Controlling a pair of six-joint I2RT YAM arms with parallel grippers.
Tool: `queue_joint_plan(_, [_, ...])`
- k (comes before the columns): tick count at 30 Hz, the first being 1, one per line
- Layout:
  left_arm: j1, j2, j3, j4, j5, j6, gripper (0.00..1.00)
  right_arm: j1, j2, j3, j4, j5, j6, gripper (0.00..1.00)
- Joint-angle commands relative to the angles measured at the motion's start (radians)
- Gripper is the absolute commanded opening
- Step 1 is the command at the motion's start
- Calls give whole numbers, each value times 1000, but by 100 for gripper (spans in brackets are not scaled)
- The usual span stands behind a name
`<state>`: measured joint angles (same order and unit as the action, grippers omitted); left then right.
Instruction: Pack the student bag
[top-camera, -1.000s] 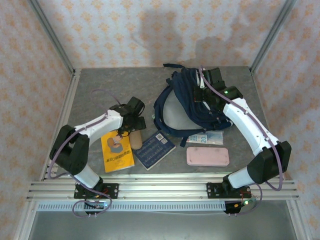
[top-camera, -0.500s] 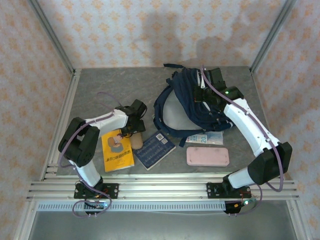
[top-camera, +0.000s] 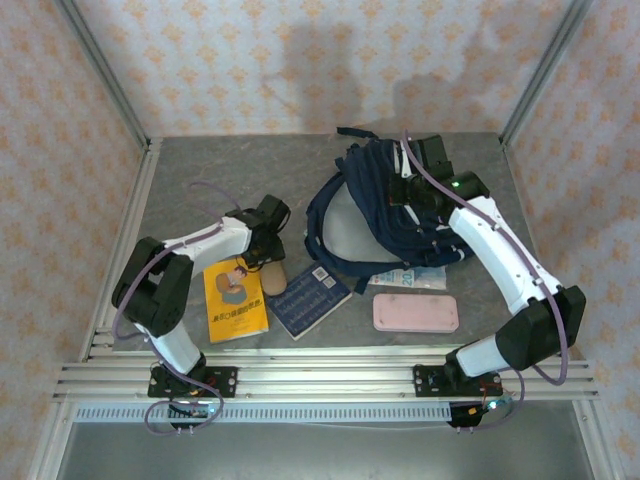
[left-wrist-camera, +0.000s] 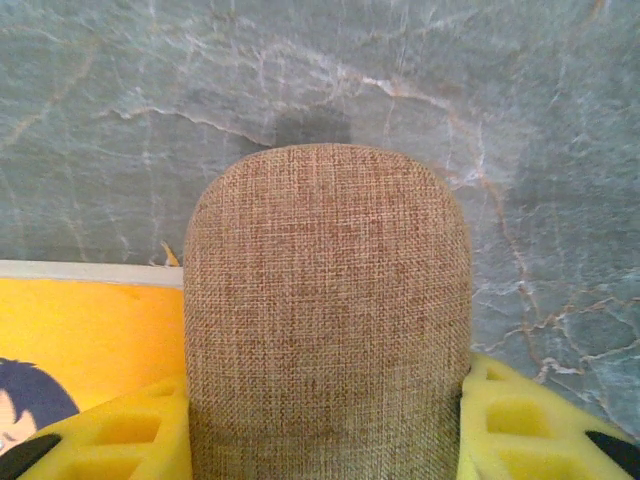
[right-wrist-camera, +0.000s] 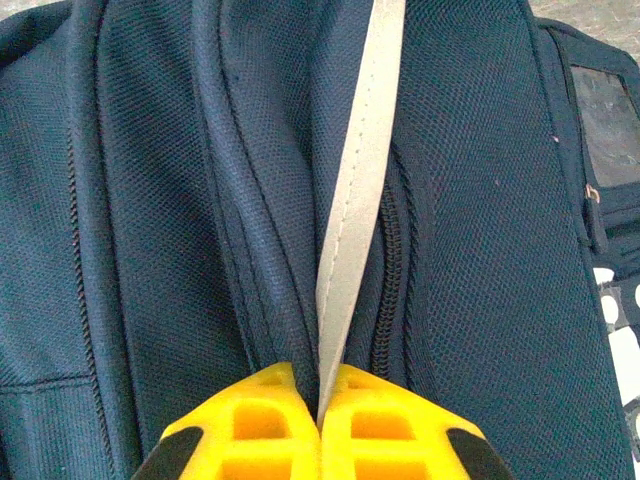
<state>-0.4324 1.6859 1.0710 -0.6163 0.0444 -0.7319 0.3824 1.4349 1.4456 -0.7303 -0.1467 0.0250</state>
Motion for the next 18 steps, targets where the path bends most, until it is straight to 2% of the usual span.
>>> queue_joint_plan(1, [11, -91, 53, -42, -20, 24, 35, -8, -74, 68, 42, -15, -24, 0])
queue_joint_plan(7, [15, -183, 122, -89, 1, 37, 35, -22, -91, 68, 47, -64, -17, 0])
queue_joint_plan(10, [10, -239, 160, -107, 15, 41, 35, -59, -103, 64, 59, -147, 18, 0])
queue_joint_plan(14, [-42, -295, 253, -123, 14, 65, 36, -90, -122, 44, 92, -254, 51, 0])
queue_joint_plan(18, [-88, -271, 332, -71, 113, 32, 35, -101, -122, 43, 105, -322, 78, 0])
